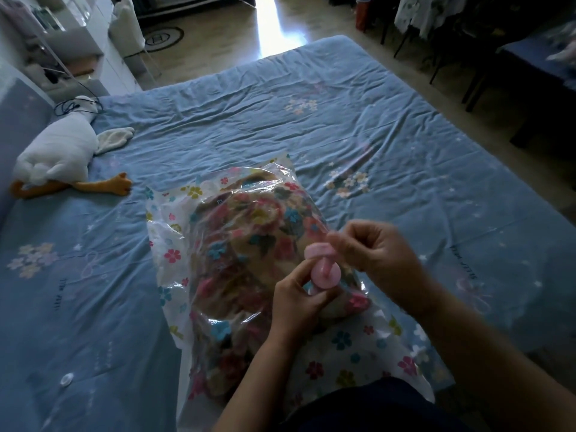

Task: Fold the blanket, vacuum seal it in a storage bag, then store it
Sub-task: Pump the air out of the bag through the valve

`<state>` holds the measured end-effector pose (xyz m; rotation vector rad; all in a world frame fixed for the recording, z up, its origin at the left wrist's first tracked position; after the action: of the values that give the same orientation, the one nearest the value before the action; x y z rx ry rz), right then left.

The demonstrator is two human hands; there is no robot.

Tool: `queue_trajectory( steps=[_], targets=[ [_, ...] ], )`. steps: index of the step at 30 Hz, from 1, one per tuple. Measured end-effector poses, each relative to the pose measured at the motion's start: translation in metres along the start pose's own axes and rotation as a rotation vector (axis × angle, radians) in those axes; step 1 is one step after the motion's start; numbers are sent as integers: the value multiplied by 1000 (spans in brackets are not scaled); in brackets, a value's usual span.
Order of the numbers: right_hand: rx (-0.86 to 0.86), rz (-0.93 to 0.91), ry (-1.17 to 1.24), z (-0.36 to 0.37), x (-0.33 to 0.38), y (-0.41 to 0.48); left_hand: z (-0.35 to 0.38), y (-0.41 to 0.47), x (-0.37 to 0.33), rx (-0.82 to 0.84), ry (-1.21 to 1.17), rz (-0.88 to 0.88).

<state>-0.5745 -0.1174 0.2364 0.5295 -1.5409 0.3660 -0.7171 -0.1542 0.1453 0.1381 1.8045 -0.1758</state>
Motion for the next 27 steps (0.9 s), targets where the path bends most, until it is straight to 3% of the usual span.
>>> queue_trajectory(
  steps=[2, 4, 11, 17, 20, 25, 27],
  targets=[
    [21, 202, -157, 3, -36, -6, 2, -2, 3, -5, -12, -2],
    [28, 284, -236, 4, -45, -8, 2, -6, 4, -10, -22, -4],
    [84, -131, 95, 2, 48, -4, -3, -6, -1, 1, -3, 0],
    [31, 211, -102, 7, -35, -9, 1, -9, 0, -21, -33, -2],
    [37, 133, -112, 6, -17, -8, -1, -7, -3, -4, -17, 9],
    [101, -160, 192, 0, 45, -4, -2, -7, -3, -6, -23, -11],
    [89, -97, 151, -1, 27, -4, 1, -7, -3, -6, -21, -2]
  ],
)
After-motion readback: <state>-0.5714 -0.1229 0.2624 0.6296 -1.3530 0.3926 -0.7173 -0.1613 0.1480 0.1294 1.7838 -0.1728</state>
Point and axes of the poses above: each hand's wrist, its own y-axis towards the middle knuckle, its own z-axis out of the palm, x = y × z, the point moved 3 cm from there along y, towards the middle knuckle, and after that the axes turned 15 degrees about x, right-handed, at the moved point
